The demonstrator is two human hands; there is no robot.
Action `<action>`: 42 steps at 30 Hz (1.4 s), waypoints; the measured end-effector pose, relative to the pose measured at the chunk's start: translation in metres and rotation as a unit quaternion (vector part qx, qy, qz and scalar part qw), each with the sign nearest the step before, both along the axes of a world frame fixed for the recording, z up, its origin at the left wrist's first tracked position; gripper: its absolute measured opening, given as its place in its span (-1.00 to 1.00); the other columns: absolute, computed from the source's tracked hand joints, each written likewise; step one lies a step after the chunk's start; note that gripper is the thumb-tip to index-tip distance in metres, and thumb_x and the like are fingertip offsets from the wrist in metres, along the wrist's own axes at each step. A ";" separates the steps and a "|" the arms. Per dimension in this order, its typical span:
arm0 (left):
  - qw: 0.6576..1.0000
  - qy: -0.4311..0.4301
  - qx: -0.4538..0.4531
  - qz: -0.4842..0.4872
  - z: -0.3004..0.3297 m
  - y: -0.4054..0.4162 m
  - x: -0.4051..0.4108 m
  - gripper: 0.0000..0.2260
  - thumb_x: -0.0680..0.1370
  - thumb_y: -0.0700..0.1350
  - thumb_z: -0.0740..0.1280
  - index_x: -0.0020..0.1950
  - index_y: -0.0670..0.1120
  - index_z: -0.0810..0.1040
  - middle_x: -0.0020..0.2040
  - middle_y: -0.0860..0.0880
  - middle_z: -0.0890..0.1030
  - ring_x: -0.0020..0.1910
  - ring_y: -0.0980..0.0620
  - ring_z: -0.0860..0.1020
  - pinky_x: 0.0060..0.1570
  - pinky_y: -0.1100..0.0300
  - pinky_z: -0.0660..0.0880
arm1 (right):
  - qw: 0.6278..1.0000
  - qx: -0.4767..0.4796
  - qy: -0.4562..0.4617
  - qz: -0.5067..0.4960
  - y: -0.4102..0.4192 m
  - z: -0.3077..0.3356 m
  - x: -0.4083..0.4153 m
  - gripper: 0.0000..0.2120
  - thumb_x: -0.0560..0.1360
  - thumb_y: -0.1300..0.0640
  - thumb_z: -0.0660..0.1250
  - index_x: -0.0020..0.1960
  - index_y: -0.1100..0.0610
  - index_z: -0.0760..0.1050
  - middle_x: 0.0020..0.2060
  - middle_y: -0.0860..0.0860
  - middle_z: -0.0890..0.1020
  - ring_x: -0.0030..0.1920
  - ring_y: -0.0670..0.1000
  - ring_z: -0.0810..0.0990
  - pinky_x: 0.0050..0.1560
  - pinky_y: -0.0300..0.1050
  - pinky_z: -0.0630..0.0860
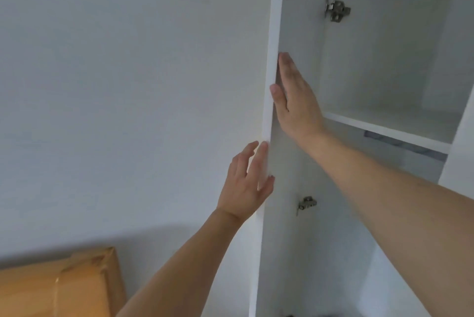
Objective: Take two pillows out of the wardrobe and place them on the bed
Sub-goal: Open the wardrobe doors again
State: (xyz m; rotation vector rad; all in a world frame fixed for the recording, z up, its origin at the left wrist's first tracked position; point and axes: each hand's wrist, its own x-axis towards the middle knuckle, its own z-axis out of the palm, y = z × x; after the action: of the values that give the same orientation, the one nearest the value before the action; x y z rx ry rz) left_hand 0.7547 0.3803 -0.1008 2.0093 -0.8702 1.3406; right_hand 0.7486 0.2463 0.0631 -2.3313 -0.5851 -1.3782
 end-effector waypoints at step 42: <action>0.982 0.158 -0.085 0.055 0.005 0.036 0.148 -0.52 0.66 -0.03 0.19 0.55 -0.14 0.20 0.55 0.02 0.16 0.52 0.20 -0.03 0.49 0.00 0.18 | 0.903 -0.333 0.029 -0.269 -0.054 -0.023 0.158 -0.40 0.59 -0.04 -0.12 0.57 0.20 -0.02 0.56 0.10 0.07 0.55 0.11 0.09 0.54 0.08 -0.04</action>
State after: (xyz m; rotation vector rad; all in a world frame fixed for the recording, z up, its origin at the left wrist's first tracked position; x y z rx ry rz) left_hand 0.9023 0.4158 -0.0962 2.0828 -0.4917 1.0701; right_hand 0.9061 0.1925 0.0402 -3.2651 -0.4547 -1.4803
